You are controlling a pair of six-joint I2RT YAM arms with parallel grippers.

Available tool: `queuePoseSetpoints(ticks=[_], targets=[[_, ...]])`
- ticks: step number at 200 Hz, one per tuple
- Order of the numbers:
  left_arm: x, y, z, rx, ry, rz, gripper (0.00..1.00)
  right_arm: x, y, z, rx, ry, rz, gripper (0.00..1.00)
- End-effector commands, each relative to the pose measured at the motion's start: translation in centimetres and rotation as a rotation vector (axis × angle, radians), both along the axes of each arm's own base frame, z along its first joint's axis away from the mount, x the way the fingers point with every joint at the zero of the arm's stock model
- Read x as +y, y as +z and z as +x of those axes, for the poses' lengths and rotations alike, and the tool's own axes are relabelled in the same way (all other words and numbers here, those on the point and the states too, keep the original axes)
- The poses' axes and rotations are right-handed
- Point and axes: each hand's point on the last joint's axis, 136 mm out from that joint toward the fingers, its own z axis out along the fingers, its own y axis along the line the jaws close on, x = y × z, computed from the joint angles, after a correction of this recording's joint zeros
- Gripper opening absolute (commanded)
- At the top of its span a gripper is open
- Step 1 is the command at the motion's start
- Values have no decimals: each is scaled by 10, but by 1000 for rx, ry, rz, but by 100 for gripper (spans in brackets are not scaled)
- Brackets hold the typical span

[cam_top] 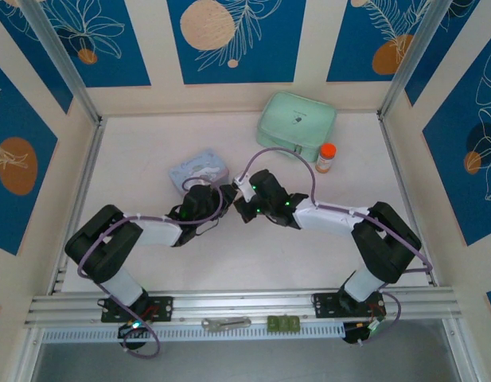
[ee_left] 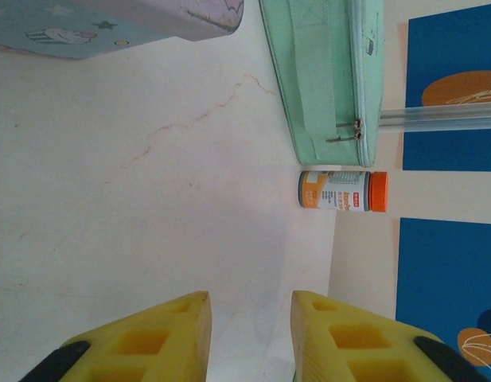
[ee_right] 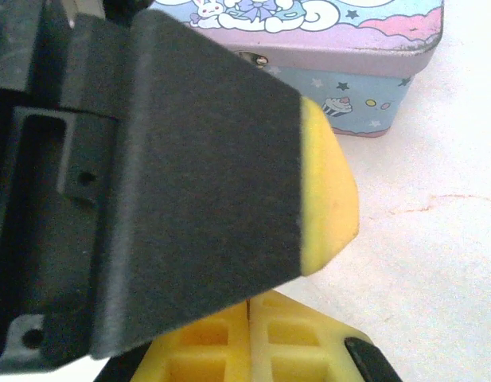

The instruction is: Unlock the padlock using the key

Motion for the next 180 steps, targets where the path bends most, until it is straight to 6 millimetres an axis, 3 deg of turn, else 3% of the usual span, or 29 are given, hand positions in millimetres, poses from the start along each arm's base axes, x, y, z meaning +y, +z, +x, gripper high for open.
queuePoseSetpoints(ticks=[1, 54, 76, 91, 102, 123, 152, 180], targets=[[-7, 17, 1, -37, -15, -23, 27, 3, 8, 11, -108, -11, -73, 0], [-8, 18, 0, -42, -21, -25, 0, 11, 9, 11, -168, -3, -131, 0], [-6, 17, 0, -48, -17, -14, 0, 16, 19, 3, -149, 18, -67, 0], [-3, 20, -1, -80, -24, 6, 0, 16, 36, -7, -102, 54, 42, 14], [-2, 28, 1, -138, -43, 30, 0, 11, 53, -14, -43, 75, 151, 26], [-1, 53, 1, -290, -101, 60, 0, -12, 82, -14, 99, 75, 373, 38], [-4, 86, -3, -456, -199, 69, 0, -42, 109, -7, 223, 52, 604, 44], [-5, 118, -10, -607, -253, 13, 0, -48, 121, -6, 291, 68, 732, 47]])
